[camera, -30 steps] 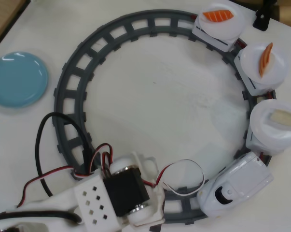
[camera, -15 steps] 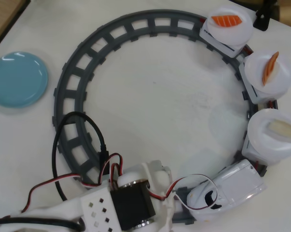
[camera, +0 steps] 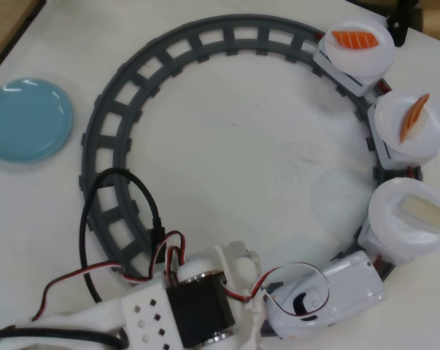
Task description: Pick up the sushi from the Shinkansen and put it on the blue dish
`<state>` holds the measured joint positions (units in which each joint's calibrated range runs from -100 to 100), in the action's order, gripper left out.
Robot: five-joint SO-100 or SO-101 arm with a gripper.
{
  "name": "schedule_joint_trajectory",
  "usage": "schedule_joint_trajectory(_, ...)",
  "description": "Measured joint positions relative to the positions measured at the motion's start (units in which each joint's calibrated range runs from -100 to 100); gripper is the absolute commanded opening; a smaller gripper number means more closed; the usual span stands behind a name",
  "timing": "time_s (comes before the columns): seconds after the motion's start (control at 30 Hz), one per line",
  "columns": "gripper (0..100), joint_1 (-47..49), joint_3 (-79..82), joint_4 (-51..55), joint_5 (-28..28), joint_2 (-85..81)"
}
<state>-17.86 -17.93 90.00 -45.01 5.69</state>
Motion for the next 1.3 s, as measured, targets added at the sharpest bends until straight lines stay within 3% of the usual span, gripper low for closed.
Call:
schedule_joint_trajectory(0.97,28,0.0,5.4,0.2,0.0,0.0)
schedule_joint_trajectory(1.3,28,-4.3,5.4,0.1,0.0,0.0)
